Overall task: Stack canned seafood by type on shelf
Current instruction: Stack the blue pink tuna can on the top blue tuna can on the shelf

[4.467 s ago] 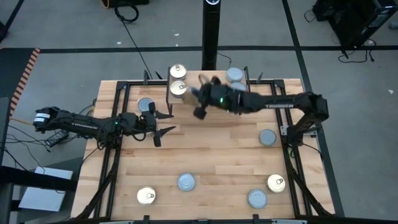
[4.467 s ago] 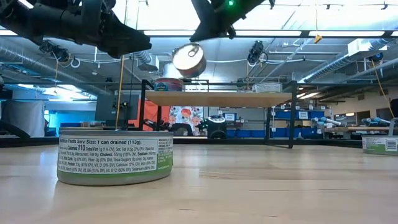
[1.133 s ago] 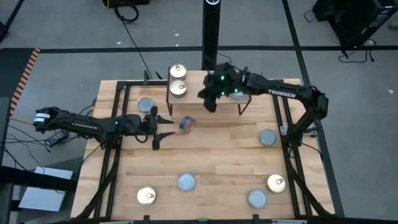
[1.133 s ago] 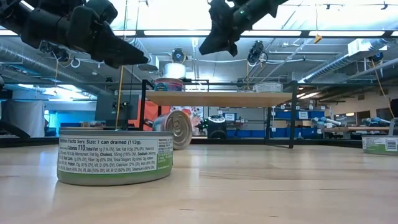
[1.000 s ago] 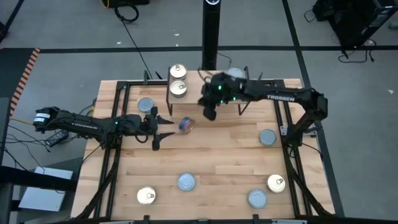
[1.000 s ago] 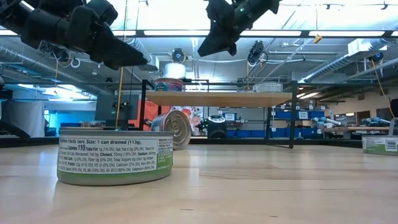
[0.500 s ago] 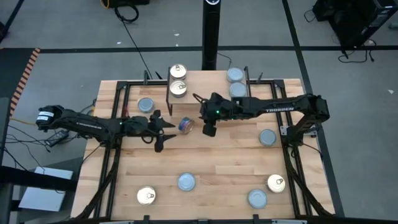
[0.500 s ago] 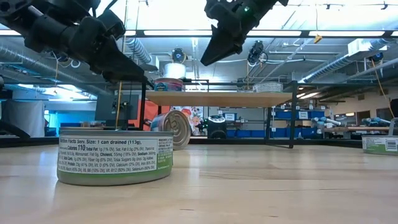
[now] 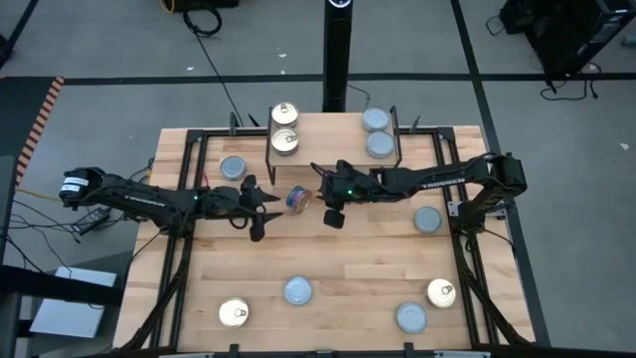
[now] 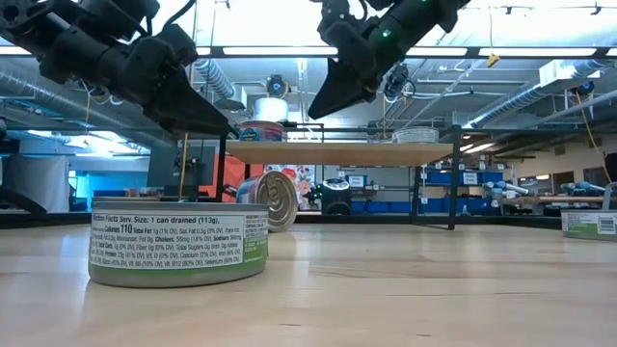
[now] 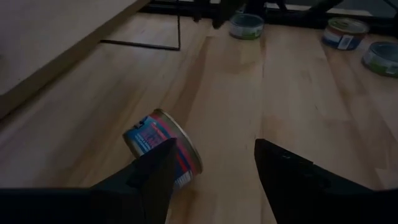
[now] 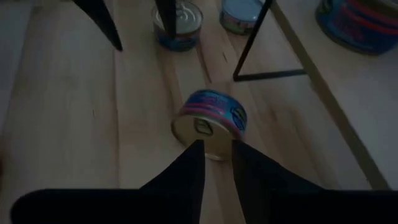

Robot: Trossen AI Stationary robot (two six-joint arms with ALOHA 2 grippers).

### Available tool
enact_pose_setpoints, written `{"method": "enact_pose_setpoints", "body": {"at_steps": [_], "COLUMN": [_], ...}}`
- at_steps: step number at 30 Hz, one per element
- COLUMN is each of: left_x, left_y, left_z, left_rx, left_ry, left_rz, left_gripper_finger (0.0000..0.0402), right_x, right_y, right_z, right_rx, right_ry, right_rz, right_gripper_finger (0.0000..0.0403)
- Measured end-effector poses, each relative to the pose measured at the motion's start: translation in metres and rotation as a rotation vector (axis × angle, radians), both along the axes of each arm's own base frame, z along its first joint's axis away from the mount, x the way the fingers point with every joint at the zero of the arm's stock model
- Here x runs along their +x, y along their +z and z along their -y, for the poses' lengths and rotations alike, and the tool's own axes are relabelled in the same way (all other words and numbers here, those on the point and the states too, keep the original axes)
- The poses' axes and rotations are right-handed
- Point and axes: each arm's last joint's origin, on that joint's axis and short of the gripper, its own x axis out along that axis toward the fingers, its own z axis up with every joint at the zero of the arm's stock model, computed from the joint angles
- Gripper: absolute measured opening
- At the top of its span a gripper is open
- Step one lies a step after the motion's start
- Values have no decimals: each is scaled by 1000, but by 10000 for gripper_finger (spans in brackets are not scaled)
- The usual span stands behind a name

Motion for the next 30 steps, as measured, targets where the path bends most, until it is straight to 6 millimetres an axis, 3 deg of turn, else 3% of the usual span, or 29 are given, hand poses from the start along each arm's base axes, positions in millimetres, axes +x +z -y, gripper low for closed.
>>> {"method": "enact_pose_setpoints", "body": {"at_steps": [13, 30], "left_x": [-1, -1], "left_y": [0, 0], "left_z": [-3, -3], "left_rx": [3, -1], "left_ry": [108, 113], "left_rz": [10, 12], "left_gripper_finger": [222, 222], "right_x": [2, 3], "right_y": [1, 3], "right_z": [-2, -10], "right_rx": [-49, -71], "right_ry": [72, 115], "right_rz": [11, 23], "right_gripper_finger": [97, 101]}}
